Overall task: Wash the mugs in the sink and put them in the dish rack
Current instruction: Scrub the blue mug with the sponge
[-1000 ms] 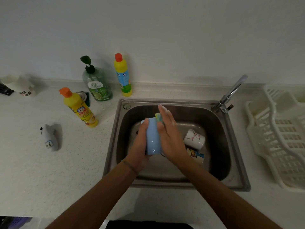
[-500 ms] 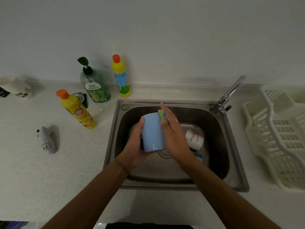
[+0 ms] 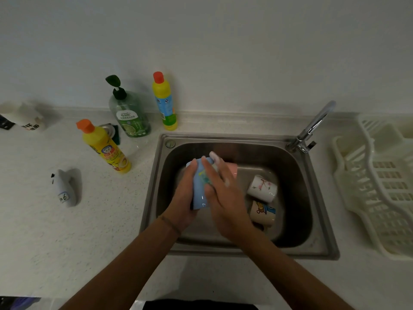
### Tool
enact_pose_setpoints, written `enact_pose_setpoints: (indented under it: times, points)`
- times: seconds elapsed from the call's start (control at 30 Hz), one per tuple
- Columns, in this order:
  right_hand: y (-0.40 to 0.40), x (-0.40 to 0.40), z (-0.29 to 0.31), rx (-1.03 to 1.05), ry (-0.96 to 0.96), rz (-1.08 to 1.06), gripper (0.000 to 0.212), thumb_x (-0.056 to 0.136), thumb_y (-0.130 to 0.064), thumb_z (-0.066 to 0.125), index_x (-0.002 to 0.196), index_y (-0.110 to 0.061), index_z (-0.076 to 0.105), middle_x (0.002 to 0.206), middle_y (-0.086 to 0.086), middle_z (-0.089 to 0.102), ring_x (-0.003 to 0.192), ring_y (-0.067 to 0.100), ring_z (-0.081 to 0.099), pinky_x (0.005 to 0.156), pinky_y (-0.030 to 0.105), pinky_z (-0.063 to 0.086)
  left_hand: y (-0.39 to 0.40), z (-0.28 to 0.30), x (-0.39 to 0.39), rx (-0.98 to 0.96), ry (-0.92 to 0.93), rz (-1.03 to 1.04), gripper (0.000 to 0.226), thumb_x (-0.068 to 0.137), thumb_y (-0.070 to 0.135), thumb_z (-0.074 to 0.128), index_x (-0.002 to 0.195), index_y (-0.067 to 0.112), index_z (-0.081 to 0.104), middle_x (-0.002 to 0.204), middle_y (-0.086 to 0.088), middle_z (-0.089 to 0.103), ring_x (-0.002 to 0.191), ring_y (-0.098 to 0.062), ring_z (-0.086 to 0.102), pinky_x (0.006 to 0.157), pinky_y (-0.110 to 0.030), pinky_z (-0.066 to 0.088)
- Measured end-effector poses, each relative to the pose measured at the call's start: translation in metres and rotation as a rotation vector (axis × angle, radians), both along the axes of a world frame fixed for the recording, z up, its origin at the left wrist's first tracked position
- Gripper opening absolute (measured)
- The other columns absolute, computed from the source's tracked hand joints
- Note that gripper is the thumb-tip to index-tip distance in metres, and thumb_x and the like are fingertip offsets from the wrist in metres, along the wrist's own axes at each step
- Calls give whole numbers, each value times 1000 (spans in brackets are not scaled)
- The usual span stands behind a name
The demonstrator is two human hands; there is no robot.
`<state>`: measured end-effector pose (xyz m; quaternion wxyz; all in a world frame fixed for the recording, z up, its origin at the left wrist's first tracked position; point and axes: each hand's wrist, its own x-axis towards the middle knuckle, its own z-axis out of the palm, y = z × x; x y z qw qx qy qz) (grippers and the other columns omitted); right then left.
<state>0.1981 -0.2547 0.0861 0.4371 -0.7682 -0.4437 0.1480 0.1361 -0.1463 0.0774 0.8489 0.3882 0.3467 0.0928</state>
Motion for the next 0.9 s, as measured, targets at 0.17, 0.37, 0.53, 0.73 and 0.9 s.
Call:
enact_pose_setpoints:
  times: [0.17,0.37,0.53,0.73,0.9]
  points:
    - [10,17,12,-7,243,-127,57,102,-45,29,158,-37,19,167,-10,14,151,4,17,123,37,27,-6,7,5,27,5,15,69,87,58,50,139,13,55,126,-21,69,98,-24,71,80,-37,60]
    - [4,-2,-3,33,27,-65,55,105,-39,33,156,-46,13,168,-9,9,154,10,10,124,37,22,-2,6,3,105,31,25,71,91,61,56,141,10,56,132,-24,65,119,-37,65,100,-49,52]
    - [9,9,2,-21,127,-165,57,104,-41,31,158,-39,14,168,-10,9,155,12,13,123,49,26,-10,3,4,107,39,34,68,92,60,53,141,14,54,131,-22,66,115,-36,66,87,-41,59]
    - [3,-3,-9,-34,-53,-72,55,106,-37,30,158,-40,13,168,-12,0,154,14,15,122,41,29,-11,-1,0,82,22,20,63,91,58,44,135,16,58,121,-17,71,102,-25,73,79,-33,62]
    - [6,-2,-5,-53,-28,-129,55,107,-38,29,160,-34,13,169,-7,7,155,12,11,125,39,22,-12,1,4,89,57,43,61,98,57,40,138,13,57,127,-22,68,110,-32,68,90,-41,57]
